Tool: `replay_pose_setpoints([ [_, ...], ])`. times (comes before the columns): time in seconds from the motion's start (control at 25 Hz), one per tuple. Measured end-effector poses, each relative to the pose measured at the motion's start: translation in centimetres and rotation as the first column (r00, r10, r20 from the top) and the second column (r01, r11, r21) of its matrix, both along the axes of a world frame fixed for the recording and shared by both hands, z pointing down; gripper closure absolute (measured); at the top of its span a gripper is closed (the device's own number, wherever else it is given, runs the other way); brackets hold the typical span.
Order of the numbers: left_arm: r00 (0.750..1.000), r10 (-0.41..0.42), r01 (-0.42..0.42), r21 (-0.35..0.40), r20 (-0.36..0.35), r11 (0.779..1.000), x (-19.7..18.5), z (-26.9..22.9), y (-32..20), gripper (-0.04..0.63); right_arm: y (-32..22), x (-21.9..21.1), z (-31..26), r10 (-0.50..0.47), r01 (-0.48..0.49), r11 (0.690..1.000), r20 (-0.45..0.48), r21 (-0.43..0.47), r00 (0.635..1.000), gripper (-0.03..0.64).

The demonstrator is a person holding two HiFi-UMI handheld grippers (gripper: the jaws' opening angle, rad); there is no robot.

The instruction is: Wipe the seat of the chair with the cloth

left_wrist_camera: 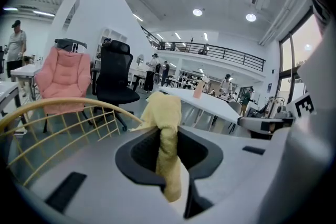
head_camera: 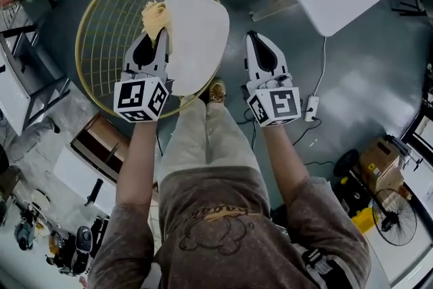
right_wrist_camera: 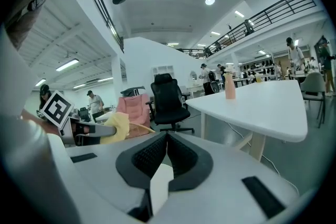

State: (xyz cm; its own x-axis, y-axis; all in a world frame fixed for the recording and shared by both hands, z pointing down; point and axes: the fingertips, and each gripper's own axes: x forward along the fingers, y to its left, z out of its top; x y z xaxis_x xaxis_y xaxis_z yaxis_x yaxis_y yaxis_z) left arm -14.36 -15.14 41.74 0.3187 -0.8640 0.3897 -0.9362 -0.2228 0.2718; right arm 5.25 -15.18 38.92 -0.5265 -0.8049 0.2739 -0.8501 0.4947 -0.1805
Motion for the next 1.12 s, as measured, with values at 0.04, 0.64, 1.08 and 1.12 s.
replay_pose_setpoints([
  [0.04, 1.000, -0.001, 0.001, -0.006, 0.000, 1.000, 0.0, 0.9, -0.2, 0.517, -0.1, 0.1, 0.7, 0.005, -0.005, 1.000, 0.001, -0.003, 1.000, 0.589],
  [0.64, 0.995, 0.014, -0.005, -0.100, 0.094, 0.995, -1.4, 13.4, -4.2, 0.517, 0.2, 1.3, 6.8, 0.035, -0.036, 0.998, -0.021, -0.048, 0.999, 0.589],
  [1.08, 0.978, 0.056, -0.007, -0.237, 0.202, 0.972, -3.2, 22.8, -6.8, 0.517, 0.1, 2.4, 8.3, 0.054, -0.057, 0.996, -0.041, -0.075, 0.998, 0.589],
  [1.12, 0.977, 0.054, -0.001, -0.247, 0.206, 0.969, -3.4, 23.5, -7.0, 0.517, 0.2, 2.2, 8.4, 0.052, -0.056, 0.996, -0.042, -0.076, 0.998, 0.589],
])
